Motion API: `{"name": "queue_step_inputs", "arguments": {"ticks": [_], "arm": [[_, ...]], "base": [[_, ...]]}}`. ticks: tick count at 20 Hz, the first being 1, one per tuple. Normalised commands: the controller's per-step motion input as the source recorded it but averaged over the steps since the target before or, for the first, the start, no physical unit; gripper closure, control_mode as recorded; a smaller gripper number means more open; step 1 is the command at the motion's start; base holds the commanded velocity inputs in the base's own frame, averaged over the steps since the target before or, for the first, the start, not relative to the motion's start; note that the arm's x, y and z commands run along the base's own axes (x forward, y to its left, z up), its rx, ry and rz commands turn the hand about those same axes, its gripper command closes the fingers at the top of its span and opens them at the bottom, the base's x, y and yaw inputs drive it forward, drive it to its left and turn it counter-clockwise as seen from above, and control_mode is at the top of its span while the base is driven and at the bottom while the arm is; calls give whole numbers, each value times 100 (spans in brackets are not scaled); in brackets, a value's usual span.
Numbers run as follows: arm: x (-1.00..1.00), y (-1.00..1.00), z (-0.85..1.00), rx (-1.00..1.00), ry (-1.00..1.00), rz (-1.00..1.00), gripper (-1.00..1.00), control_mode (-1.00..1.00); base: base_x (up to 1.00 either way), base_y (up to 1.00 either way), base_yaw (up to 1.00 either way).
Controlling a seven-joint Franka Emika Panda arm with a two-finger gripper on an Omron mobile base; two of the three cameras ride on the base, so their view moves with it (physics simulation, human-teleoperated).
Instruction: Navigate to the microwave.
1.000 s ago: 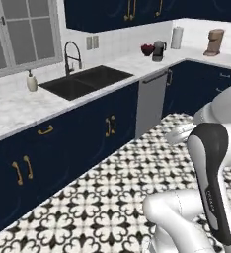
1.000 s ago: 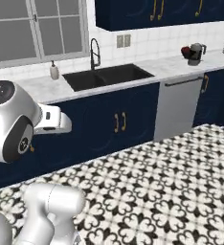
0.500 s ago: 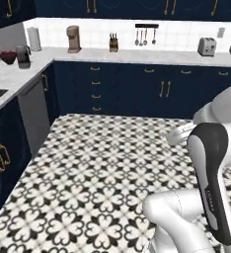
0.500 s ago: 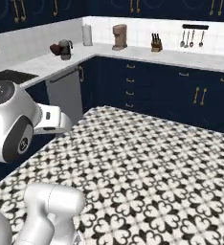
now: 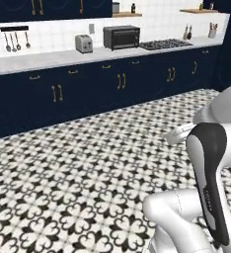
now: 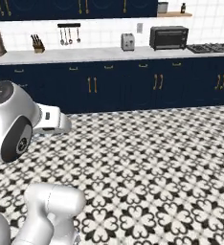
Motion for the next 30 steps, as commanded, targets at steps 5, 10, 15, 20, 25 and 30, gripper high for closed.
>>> {"name": "queue_step_inputs", "arguments": {"ticks": [5, 10, 15, 20, 25, 30], "arm": [[0, 0, 0, 0, 0, 0, -100, 100], [0, 0, 0, 0, 0, 0, -100, 100], [0, 0, 0, 0, 0, 0, -100, 100], [0, 0, 0, 0, 0, 0, -100, 100], [0, 0, 0, 0, 0, 0, -100, 100], [0, 0, 0, 0, 0, 0, -100, 100]], "base": [[13, -40, -78], [33, -14, -76], [58, 0, -70], [94, 11, -58], [100, 48, -43], [100, 47, -40]]}}
